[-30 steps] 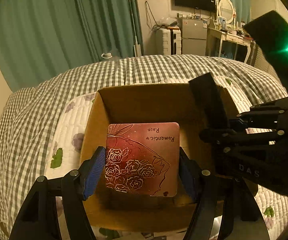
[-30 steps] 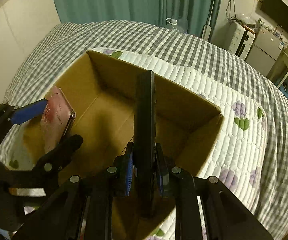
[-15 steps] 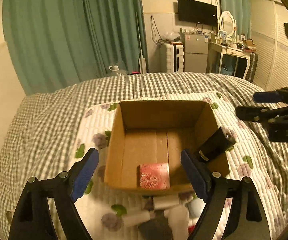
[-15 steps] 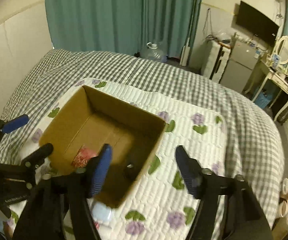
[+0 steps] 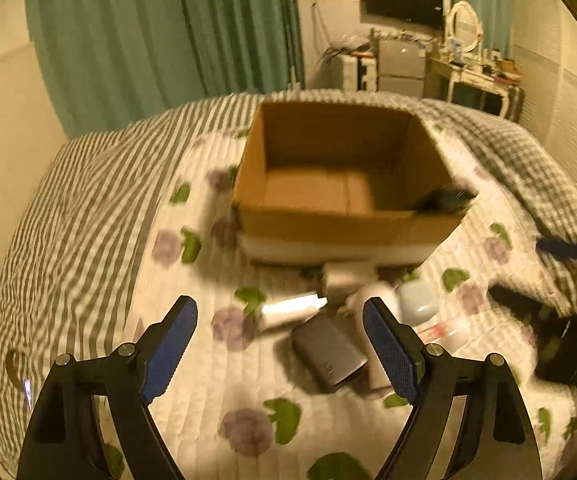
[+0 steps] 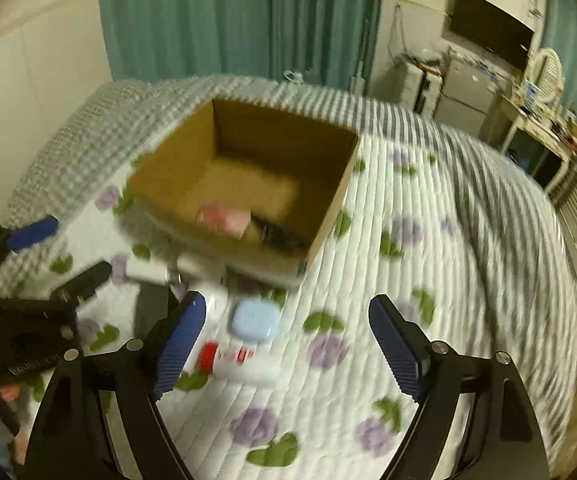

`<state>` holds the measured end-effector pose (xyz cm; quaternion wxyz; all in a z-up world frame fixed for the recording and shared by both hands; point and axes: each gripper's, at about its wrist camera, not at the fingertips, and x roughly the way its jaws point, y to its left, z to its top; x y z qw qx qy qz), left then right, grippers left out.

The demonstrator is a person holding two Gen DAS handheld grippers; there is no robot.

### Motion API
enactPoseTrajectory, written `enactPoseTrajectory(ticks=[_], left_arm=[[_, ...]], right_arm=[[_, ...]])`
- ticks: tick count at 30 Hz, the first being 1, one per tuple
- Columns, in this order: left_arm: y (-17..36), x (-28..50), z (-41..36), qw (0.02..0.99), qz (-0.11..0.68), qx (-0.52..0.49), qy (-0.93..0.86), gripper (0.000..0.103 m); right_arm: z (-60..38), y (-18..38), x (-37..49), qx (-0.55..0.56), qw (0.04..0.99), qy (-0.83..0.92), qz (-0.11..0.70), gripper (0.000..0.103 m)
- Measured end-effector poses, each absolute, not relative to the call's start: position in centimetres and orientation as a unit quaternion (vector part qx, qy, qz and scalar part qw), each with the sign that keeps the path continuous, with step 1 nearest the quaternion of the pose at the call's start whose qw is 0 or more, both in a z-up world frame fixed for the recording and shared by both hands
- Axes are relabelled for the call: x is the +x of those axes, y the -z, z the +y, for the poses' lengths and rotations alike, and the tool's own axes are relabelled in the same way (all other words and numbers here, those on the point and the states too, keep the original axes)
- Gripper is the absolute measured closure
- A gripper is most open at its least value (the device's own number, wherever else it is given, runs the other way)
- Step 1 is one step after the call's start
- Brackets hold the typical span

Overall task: Organize rigid objects
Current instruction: 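Grasp the white bottle with red cap with the right tool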

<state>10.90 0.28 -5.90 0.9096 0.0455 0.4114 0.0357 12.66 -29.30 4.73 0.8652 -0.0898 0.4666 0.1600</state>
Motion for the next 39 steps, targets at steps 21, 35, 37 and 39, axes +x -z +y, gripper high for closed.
enactPoseTrajectory(ticks=[21,35,37,39], left_arm=[[12.5,11.8,0.5,0.878,0.477,0.024,-0.029,0.016],[16.7,15.9,-1.3,0.836,0.545,-0.008,-0.07,0.024],[16.4,15.7,-1.6,0.838,0.543,-0.012,-0.051,0.039],[15.9,15.3,-2.0,0.839,0.542,-0.008,-0.043,0.048]], right_arm=[[-29.0,4.5,12.3,-0.034,0.857,-0.127,0.498,0.026],[-32.6,3.7,13.6,0.007,0.868,-0.105,0.485,0.026],[-32.4,3.8,13.4,0.003,0.868,-0.107,0.484,0.026],[-32.2,3.8,13.3,-0.002,0.869,-0.106,0.482,0.026]])
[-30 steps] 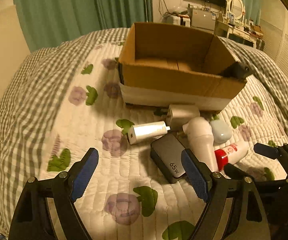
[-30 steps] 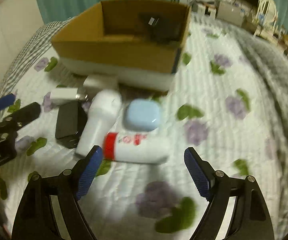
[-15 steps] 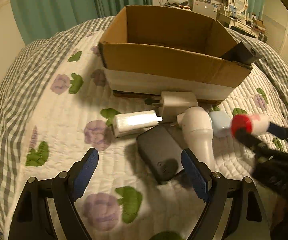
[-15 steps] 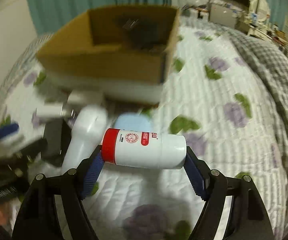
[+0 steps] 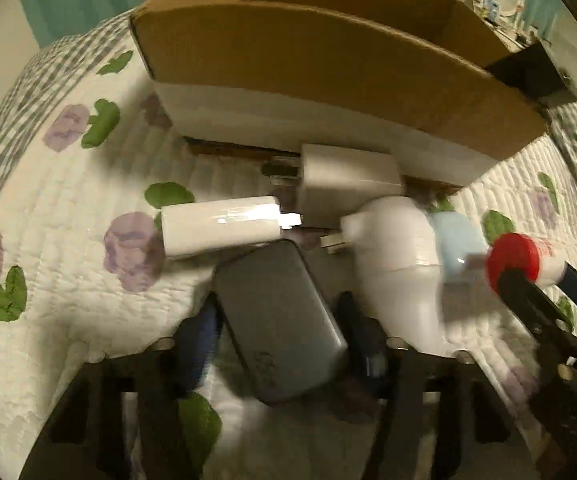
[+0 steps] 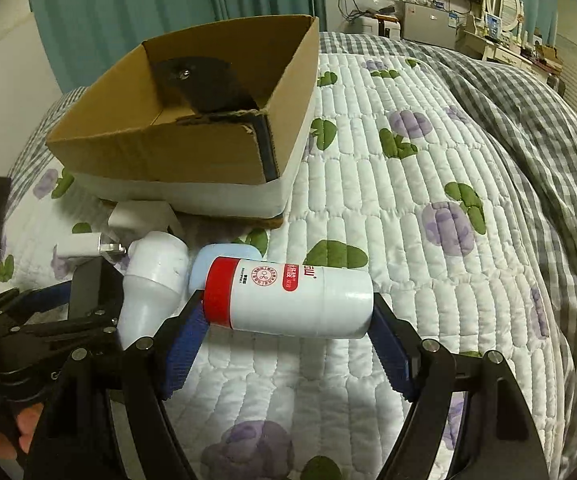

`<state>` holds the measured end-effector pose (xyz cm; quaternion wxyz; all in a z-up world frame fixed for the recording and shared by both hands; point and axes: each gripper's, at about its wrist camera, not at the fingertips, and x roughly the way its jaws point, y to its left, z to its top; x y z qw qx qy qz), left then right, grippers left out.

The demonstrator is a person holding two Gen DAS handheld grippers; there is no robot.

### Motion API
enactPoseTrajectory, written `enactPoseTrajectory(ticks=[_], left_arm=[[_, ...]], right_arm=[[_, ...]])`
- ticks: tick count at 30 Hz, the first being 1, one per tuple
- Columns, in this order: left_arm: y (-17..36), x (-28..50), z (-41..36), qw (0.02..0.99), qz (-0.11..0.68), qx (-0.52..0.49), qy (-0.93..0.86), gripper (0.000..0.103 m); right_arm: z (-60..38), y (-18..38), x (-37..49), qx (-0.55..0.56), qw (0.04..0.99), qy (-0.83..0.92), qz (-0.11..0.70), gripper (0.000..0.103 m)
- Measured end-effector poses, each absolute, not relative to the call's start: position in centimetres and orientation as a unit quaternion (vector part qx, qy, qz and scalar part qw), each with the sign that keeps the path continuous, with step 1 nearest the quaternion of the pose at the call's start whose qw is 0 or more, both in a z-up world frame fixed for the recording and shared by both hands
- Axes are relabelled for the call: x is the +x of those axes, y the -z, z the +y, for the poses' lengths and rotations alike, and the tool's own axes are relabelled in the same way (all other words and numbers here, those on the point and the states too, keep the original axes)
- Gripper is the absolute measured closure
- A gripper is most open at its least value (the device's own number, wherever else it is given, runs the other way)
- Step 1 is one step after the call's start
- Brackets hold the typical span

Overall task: Organize rigid objects
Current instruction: 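Grasp the grey charger with the left tool while right lifts the bottle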

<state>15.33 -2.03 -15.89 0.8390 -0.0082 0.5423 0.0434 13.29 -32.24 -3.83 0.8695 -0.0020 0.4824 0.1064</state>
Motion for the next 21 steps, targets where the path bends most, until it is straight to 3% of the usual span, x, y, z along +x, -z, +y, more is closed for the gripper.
enactPoseTrajectory(ticks=[4,11,21], left_arm=[[15.0,14.2,-2.4,0.845,0.534,0.0,-0.029,0.056],[12.5,11.9,-2.5,0.861,0.508,0.009,-0.011,0.059],[4.6,11.3,-1.4,0.901,0.433,0.013,-0.002,0.059]], right_arm=[[-32.1,3.5,13.0,-0.005,0.872,-0.106,0.479,0.026],[-31.6,1.3,11.9,-0.024,0.881,-0.106,0.46,0.026],[-31.3,-5.6,11.4,-0.036,0.909,-0.121,0.397,0.026]])
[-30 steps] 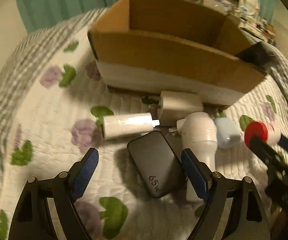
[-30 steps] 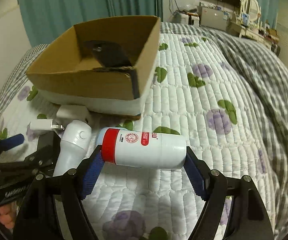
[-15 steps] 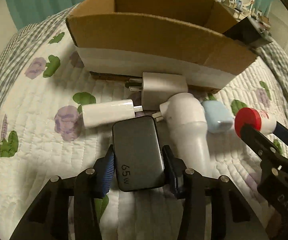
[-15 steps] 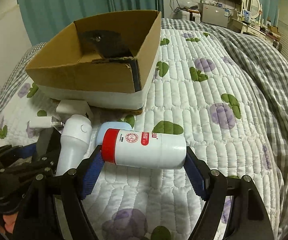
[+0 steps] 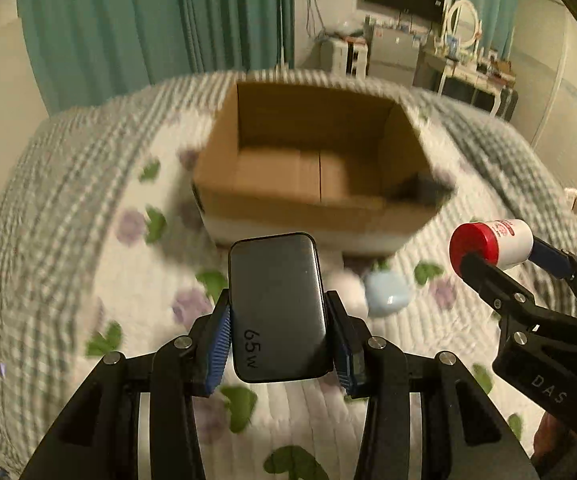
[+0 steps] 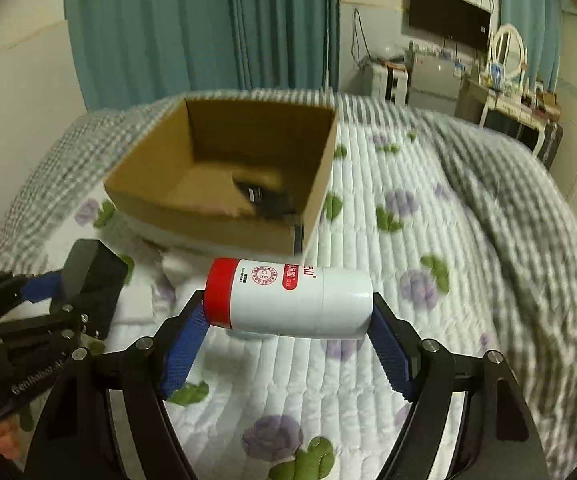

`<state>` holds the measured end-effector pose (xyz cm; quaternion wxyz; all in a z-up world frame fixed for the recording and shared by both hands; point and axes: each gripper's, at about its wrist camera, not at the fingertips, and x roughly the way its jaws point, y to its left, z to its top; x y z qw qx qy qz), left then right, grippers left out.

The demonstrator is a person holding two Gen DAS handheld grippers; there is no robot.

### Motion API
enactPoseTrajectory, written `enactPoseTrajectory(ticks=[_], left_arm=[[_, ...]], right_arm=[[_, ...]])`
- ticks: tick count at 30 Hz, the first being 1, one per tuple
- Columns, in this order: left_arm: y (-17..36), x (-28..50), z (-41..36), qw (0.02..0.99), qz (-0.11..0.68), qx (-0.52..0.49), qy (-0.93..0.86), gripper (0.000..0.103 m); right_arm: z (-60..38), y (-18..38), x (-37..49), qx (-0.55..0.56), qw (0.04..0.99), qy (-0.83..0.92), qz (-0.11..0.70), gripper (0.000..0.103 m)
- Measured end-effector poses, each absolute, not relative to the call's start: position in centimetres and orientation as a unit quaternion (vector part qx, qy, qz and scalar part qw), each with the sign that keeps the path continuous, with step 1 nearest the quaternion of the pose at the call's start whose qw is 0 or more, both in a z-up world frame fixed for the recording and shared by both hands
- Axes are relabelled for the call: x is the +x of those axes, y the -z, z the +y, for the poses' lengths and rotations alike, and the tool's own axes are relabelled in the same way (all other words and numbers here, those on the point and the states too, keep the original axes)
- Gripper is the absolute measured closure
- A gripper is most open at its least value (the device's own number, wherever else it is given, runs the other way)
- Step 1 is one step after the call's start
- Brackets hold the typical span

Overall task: Organize rigid objects
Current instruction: 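Grasp the grey charger with the left tool while right lifts the bottle, then lower the charger into the cardboard box with left while right releases the bottle inside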

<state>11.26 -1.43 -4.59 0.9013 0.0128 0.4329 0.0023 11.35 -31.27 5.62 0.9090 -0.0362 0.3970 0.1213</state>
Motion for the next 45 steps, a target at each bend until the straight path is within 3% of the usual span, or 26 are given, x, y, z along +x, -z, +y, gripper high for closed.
enactPoseTrajectory(ticks=[7,13,24,33,36,37,45], left_arm=[[0.0,14.8,-0.7,0.92,0.391,0.023,-0.002,0.059],[-0.6,19.5,-0.7,0.926,0.376,0.032,0.004,0.059],[4.5,26.7,-1.8,0.917,0.396,0.049,0.018,0.059],[9.2,28.3,-2.0,0.899,0.434,0.055,0.017,0.058],[9.2,27.6,-2.2,0.904,0.424,0.06,0.018,0.046],[9.1,27.3,-2.3,0.903,0.424,0.062,0.018,0.033],[7.1,25.1,-1.6,0.909,0.411,0.067,0.008,0.031]], right_arm=[[-31.5,-11.8,14.5,-0.025,0.931,-0.14,0.335,0.026],[-30.9,-13.8,19.7,-0.015,0.936,-0.151,0.318,0.026],[-28.9,-9.2,26.7,-0.035,0.926,-0.158,0.342,0.026],[-28.8,-5.3,28.4,-0.035,0.917,-0.159,0.365,0.026],[-28.9,-5.0,28.8,-0.031,0.915,-0.159,0.369,0.026],[-28.9,-5.0,28.8,-0.028,0.915,-0.16,0.37,0.026],[-28.9,-6.0,29.3,0.004,0.913,-0.173,0.37,0.026]])
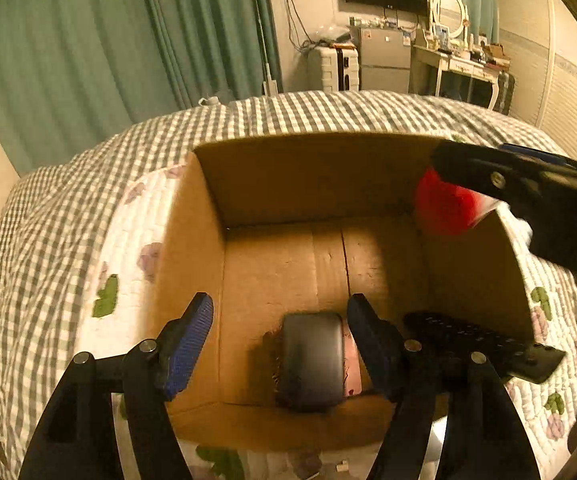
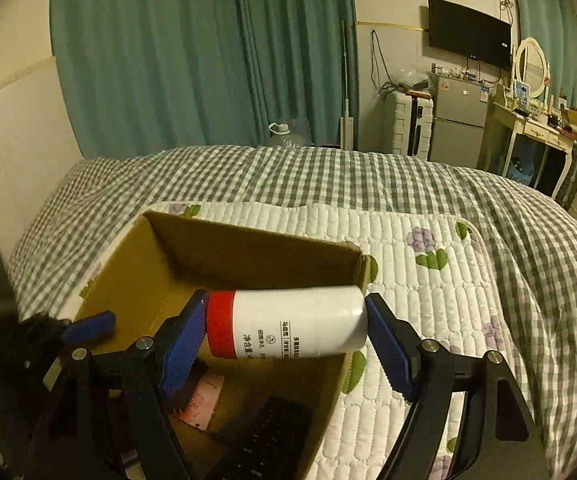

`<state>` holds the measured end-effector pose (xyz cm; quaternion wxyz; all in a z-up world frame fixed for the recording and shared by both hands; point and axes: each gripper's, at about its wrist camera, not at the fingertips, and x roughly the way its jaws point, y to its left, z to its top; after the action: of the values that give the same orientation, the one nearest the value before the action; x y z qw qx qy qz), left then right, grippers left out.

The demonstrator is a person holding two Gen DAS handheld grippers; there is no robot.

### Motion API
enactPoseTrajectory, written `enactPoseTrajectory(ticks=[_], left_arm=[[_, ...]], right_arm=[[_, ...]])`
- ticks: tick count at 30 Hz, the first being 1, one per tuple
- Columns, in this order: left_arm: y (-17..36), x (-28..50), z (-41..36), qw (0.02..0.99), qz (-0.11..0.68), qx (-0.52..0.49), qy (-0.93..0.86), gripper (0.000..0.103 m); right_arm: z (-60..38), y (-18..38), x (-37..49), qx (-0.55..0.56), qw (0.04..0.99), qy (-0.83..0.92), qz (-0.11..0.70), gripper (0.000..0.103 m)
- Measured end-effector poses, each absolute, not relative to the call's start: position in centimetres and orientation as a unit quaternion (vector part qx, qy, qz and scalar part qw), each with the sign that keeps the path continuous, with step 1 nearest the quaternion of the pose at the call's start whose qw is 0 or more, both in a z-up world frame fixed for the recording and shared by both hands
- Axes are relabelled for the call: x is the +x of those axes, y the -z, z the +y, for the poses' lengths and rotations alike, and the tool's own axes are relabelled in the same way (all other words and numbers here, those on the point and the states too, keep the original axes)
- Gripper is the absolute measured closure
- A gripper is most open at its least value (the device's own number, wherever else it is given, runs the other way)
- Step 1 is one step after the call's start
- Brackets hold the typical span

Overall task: Organize rigid objects
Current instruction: 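Lower the charger into the cardboard box with left while right releases the bottle inside, then grasp the white cylindrical device with the right tool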

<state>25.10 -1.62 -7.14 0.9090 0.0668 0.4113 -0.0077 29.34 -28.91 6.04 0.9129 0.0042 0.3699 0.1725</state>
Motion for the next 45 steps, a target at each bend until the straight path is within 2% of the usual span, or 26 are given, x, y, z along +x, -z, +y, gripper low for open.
enactPoseTrajectory(ticks=[3,6,10,17,26,33,41,42,44,45], left_arm=[[5.7,23.9,-1.2,0.914,0.401,0.066,0.004,0.031],[3.9,22.1,-0.8,0.919,0.389,0.065,0.001,0.031],[1.5,19.4,-0.3,0.926,0.372,0.064,-0.009,0.018],[0.0,14.6,1.7,0.931,0.361,0.046,-0.023,0.018],[4.3,12.3,3.3,0.918,0.396,0.037,0.0,0.018],[8.7,13.1,4.5,0.902,0.43,0.052,-0.001,0.018],[9.9,14.1,5.1,0.897,0.441,0.04,-0.01,0.018],[10.2,14.1,5.0,0.895,0.444,0.042,-0.009,0.018],[10.6,14.2,4.9,0.892,0.45,0.049,-0.01,0.018],[10.9,14.2,4.6,0.889,0.455,0.055,-0.014,0.018]], right_arm=[[-29.0,-7.4,28.7,0.005,0.921,-0.158,0.357,0.021],[-29.4,-9.4,27.2,0.002,0.924,-0.154,0.351,0.021],[-30.3,-12.5,23.7,-0.018,0.932,-0.125,0.341,0.021],[-31.3,-14.2,15.9,-0.035,0.929,-0.112,0.351,0.021],[-27.9,-6.8,10.9,-0.055,0.906,-0.131,0.398,0.021],[-25.0,-0.2,11.9,-0.069,0.87,-0.152,0.463,0.021],[-21.9,4.9,13.7,-0.088,0.824,-0.209,0.518,0.021],[-21.6,5.2,13.9,-0.09,0.823,-0.21,0.519,0.023],[-21.6,5.8,14.4,-0.081,0.818,-0.213,0.528,0.042],[-21.9,6.0,14.6,-0.074,0.817,-0.209,0.532,0.06]])
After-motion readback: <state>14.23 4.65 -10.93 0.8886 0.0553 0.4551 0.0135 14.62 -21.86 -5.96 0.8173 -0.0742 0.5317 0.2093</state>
